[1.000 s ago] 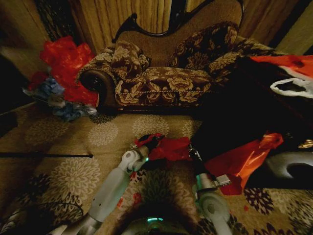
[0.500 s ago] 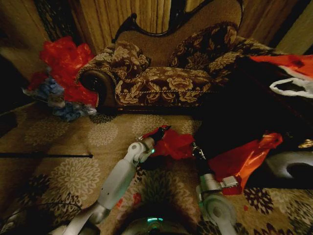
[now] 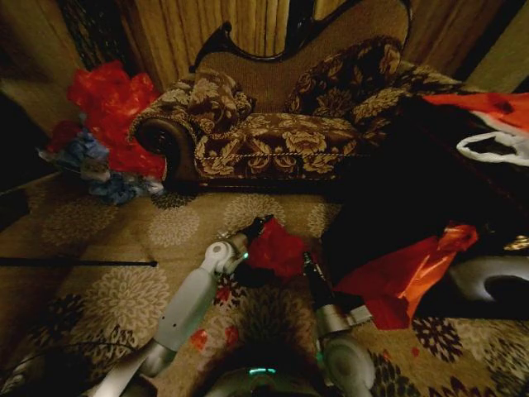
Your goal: Place a garbage bag over the trash bin.
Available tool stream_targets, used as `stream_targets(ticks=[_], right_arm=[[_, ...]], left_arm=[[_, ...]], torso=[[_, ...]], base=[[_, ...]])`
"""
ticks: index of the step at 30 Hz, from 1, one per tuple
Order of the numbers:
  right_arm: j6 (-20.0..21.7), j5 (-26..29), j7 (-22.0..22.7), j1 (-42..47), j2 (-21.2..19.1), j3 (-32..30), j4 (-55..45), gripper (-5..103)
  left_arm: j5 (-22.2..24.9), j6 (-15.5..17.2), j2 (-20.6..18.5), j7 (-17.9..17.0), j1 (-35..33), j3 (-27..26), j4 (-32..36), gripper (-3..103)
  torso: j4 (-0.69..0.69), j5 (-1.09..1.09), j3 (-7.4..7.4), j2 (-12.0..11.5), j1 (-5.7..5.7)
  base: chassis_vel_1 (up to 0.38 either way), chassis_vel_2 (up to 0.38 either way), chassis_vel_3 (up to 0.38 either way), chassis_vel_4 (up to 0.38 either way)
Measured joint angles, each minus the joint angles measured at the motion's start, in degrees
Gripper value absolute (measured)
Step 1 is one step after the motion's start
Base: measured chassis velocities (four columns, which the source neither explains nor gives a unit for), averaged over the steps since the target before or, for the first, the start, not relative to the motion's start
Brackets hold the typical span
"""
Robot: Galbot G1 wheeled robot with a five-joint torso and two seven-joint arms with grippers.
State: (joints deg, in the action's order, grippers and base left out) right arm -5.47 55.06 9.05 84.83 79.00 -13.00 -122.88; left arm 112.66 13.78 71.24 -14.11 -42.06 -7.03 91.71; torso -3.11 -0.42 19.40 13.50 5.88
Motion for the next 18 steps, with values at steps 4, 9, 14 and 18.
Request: stream_targets(ticks=[4,9,14,18], right_arm=[[0.31,-0.1,0.13,-0.94,-0.13,0.46,1.56,0],[0.85,-0.37,0.24,-0.65,0.24,1.41,2.38,0],[0.87,-1.33,0.08,-1.61,0.95,2.44,5.29,0],[0.89,-1.62,0.14,-2.67,1.36,2.9,7.03,0]], left_arm=[[0.99,-0.08,-1.92,0.03,-0.59,-2.32,1.38,0],[1.6,-0.19,-4.04,-0.22,-1.8,-4.93,2.59,0],[1.59,-0.21,-6.73,-0.64,-4.23,-7.54,3.74,0],[2.21,-0.22,-8.58,-0.94,-5.77,-9.67,5.1,0]], torso=[[0.0,0.0,0.0,0.0,0.0],[-0.01,-0.01,0.0,0.0,0.0],[-0.01,-0.02,0.0,0.0,0.0],[0.0,-0.01,0.0,0.0,0.0]], base=[[0.0,0.0,0.0,0.0],[0.0,0.0,0.0,0.0],[0.0,0.0,0.0,0.0],[0.0,0.0,0.0,0.0]])
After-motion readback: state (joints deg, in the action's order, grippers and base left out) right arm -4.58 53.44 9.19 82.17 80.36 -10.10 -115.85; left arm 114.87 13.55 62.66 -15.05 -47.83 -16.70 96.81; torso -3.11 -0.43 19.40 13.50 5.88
